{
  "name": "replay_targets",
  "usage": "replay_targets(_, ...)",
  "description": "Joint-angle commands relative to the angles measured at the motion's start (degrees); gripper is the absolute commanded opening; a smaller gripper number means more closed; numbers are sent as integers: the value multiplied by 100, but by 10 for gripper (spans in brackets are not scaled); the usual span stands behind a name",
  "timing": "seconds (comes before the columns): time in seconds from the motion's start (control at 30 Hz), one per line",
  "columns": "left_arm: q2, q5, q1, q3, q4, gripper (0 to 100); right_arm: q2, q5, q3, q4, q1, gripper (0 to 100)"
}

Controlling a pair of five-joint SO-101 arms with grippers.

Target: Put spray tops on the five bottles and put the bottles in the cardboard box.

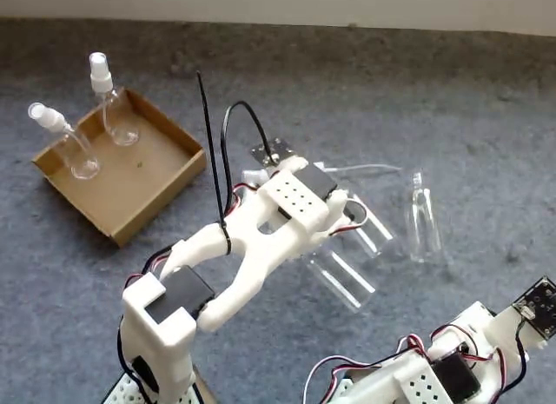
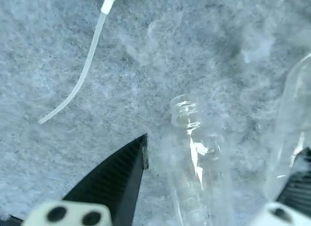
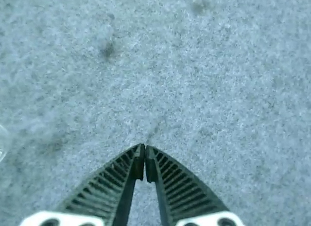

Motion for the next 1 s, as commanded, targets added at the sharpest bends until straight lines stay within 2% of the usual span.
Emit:
replay_targets(0.0, -286, 501, 286, -31, -88, 400, -40, 70, 752, 4, 48, 5)
replay_targets(0.2, -277, 563, 1015, -13, -79, 400, -40, 70, 752, 4, 66, 5)
replay_targets(0.37, -268, 545, 954, 286, -193, 400, -40, 70, 752, 4, 66, 5)
replay_targets(0.57, -277, 527, 910, 998, -1143, 400, -40, 70, 752, 4, 66, 5)
replay_targets(0.97, -286, 527, 892, 989, -1213, 399, -40, 70, 752, 4, 66, 5)
